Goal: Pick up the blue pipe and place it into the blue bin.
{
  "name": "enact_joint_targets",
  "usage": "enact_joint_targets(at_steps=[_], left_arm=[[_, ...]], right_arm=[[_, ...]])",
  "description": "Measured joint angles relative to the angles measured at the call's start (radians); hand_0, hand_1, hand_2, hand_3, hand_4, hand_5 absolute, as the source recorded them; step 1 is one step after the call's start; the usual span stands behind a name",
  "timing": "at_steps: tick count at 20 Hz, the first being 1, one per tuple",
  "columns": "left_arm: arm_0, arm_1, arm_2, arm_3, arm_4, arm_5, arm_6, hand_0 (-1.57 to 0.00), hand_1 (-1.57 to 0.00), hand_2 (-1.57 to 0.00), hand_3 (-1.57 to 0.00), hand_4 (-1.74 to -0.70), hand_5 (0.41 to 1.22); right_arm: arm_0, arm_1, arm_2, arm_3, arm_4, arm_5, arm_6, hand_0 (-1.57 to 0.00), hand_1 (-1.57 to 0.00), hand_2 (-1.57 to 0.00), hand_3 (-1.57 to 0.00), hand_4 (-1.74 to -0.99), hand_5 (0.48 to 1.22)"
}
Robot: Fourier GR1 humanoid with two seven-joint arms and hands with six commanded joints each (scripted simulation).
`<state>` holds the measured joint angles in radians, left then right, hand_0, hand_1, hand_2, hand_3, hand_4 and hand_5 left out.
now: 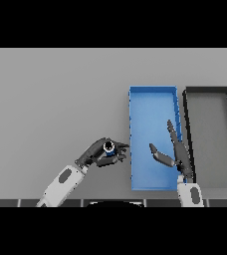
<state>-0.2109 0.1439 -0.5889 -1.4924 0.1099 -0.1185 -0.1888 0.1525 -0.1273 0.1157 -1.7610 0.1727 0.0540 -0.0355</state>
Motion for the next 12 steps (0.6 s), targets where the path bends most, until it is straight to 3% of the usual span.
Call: enact_joint_targets(at_steps=[7, 9, 12], left_arm=[[-0.036, 0.001, -0.023, -0.101, 0.010, -0.003, 0.132, -1.56, -1.56, -1.56, -1.49, -1.74, 1.218], [-0.021, 0.014, -0.032, -0.109, 0.004, -0.013, 0.129, -1.57, -1.57, -1.57, -1.50, -1.74, 1.219], [-0.035, 0.017, -0.025, -0.101, -0.002, -0.009, 0.149, -1.57, -1.57, -1.57, -1.50, -1.74, 1.219]], right_arm=[[0.008, -0.013, -0.019, -0.001, -0.010, -0.002, -0.044, 0.00, 0.00, 0.00, 0.00, -1.133, 0.606], [0.031, -0.012, -0.013, -0.009, -0.002, -0.005, -0.062, 0.00, 0.00, 0.00, 0.00, -1.127, 0.605], [0.051, 0.008, -0.003, -0.016, 0.011, -0.020, -0.045, 0.00, 0.00, 0.00, 0.00, -1.178, 0.605]])
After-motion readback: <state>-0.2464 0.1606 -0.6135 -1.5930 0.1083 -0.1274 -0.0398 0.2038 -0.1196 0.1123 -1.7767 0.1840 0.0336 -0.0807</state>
